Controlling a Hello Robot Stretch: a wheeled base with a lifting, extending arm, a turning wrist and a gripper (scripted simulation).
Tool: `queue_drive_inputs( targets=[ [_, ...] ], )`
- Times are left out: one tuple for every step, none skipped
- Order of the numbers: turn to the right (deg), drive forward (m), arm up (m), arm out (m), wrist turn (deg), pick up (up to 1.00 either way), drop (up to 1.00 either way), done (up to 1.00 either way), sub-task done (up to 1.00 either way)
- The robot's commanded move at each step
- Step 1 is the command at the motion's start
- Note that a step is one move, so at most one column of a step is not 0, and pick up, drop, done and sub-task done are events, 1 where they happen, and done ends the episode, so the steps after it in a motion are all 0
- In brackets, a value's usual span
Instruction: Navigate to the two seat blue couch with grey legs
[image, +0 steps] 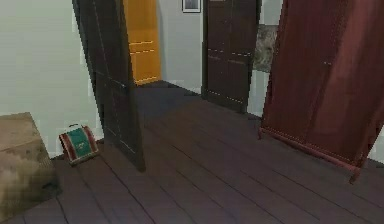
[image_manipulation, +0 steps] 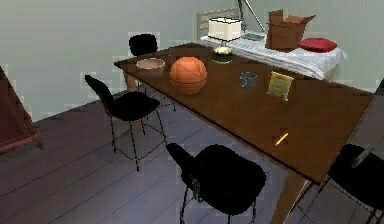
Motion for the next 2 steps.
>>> queue_drive_inputs(
  targets=[
    [0.0,1.0,0.0,0.0,0.0,0.0,0.0,0.0,0.0],
    [3.0,0.0,0.0,0.0,0.0,0.0,0.0,0.0,0.0]
  ],
)
